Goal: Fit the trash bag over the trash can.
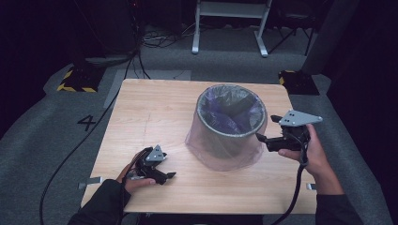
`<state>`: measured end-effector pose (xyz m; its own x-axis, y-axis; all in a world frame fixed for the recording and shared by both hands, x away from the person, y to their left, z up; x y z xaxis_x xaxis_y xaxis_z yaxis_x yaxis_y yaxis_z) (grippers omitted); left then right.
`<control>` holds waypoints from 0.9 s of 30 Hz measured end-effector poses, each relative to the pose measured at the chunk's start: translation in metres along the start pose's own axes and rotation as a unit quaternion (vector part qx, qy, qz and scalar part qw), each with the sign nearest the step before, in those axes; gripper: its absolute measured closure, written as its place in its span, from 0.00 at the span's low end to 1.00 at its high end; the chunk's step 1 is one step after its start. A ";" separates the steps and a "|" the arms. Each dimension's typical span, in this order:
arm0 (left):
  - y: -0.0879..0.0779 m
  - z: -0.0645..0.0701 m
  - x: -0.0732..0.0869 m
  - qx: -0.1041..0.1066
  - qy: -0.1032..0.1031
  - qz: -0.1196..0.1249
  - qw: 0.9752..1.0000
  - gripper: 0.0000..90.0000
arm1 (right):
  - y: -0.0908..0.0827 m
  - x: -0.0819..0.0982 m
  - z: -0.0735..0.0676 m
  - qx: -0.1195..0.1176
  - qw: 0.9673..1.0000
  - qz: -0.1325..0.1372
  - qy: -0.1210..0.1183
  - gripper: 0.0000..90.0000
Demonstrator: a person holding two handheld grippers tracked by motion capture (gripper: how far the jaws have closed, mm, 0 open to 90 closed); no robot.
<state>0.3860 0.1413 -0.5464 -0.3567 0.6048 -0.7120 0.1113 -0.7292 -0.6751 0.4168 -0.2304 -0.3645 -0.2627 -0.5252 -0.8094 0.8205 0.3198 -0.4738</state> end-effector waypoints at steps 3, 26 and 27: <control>0.000 0.000 0.000 0.000 0.000 0.000 1.000 0.16 | 0.002 0.006 -0.001 0.001 1.000 -0.006 -0.002 0.20; 0.000 0.000 0.000 0.000 0.000 0.000 1.000 0.16 | 0.015 0.049 -0.005 0.003 0.999 -0.048 -0.017 0.19; 0.000 0.000 0.000 0.000 0.000 0.000 1.000 0.16 | 0.016 0.050 -0.005 0.003 0.999 -0.049 -0.017 0.19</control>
<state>0.3860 0.1413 -0.5464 -0.3566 0.6049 -0.7120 0.1111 -0.7293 -0.6752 0.4140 -0.2478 -0.4142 -0.3241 -0.5801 -0.7473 0.7953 0.2607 -0.5473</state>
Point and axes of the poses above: each handheld gripper's, and its own axes: y roughly forward along the jaws, x roughly out of its underside, z roughly to its right, the point moved 6 cm from there along y, roughly forward along the jaws, and after that the axes turned 15 degrees about x, right-handed, at the moved point
